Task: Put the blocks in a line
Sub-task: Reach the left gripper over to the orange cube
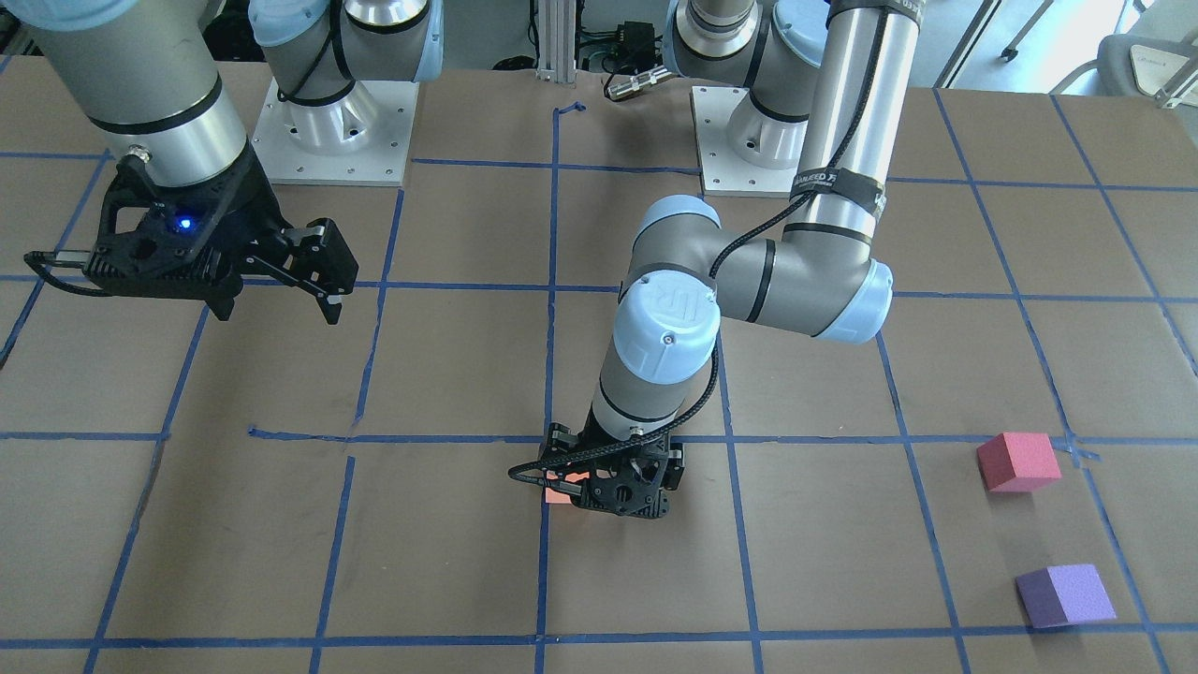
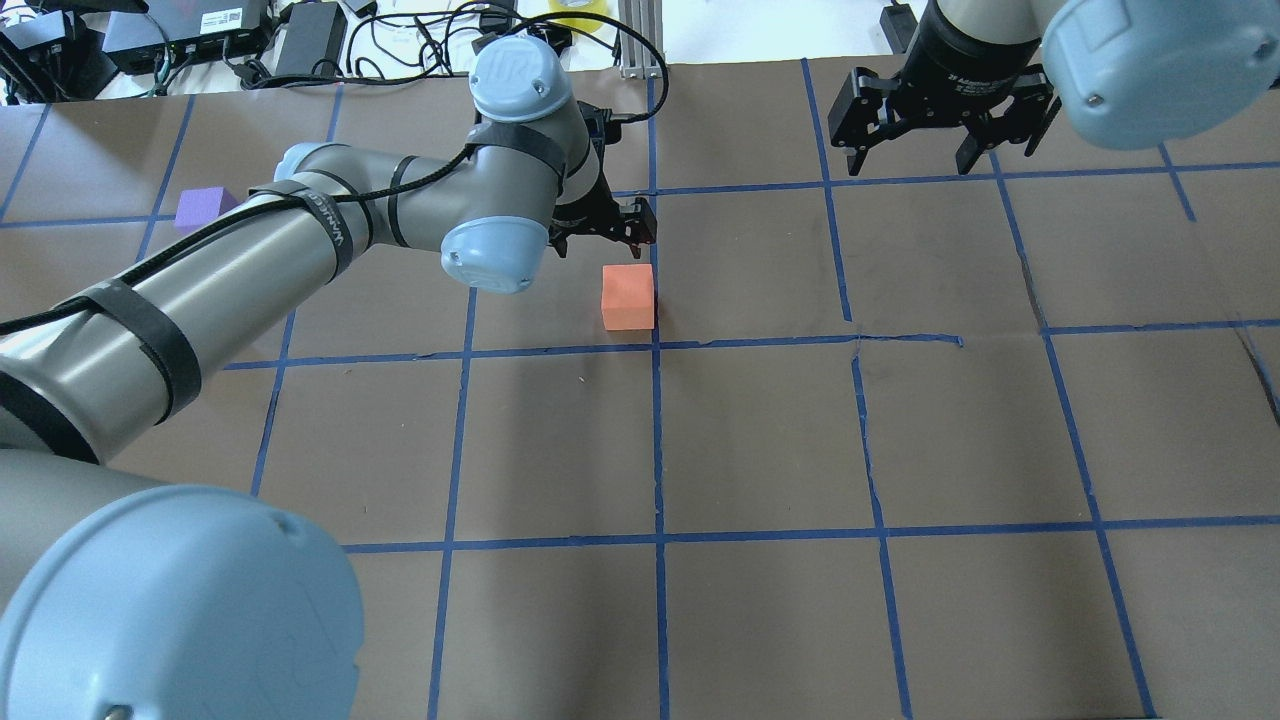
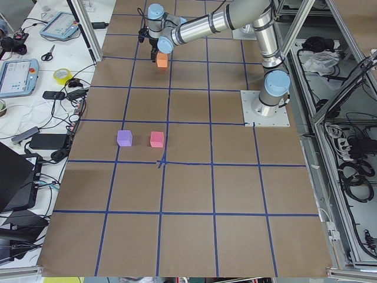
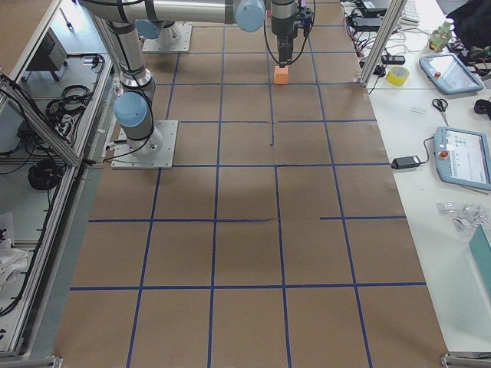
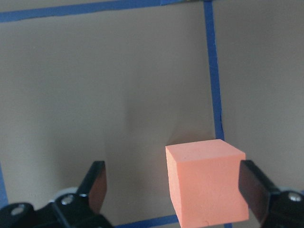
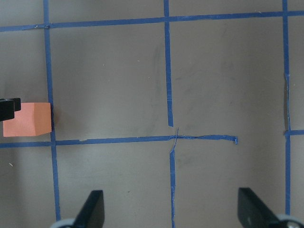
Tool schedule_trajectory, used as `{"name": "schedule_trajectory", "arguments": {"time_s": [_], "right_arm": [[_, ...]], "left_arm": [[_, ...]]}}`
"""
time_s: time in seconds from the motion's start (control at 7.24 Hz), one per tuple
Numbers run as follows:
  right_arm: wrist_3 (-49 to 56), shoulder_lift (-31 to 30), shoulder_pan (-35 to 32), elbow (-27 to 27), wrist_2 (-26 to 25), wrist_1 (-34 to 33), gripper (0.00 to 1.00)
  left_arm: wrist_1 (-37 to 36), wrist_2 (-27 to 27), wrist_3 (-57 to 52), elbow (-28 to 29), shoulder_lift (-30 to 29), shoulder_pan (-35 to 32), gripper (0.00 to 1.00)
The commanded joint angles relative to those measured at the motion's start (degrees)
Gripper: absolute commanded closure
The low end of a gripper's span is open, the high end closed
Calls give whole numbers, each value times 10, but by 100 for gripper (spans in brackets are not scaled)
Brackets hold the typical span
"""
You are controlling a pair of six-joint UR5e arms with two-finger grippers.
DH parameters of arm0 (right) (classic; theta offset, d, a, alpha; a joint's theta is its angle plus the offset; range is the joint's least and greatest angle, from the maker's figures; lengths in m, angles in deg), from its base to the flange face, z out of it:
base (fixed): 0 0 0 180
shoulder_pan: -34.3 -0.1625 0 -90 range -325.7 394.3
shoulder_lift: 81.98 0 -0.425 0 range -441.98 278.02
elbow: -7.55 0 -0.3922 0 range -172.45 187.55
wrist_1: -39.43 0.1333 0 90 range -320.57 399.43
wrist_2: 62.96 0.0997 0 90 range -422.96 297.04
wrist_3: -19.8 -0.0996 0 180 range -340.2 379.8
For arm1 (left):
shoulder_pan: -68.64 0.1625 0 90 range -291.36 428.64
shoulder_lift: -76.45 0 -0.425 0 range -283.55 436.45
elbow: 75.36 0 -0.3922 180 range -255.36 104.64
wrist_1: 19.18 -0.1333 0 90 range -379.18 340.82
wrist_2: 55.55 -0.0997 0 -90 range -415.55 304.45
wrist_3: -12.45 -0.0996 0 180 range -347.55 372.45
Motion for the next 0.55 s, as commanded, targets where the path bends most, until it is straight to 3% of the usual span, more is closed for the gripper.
{"name": "schedule_trajectory", "arguments": {"time_s": [0.0, 0.41], "right_arm": [[-1, 1, 0, 0, -2, -1, 0], [-1, 1, 0, 1, -2, -5, 0]], "left_arm": [[0, 3, 28, 0, -9, -12, 0], [0, 23, 89, -1, -28, -16, 0]]}}
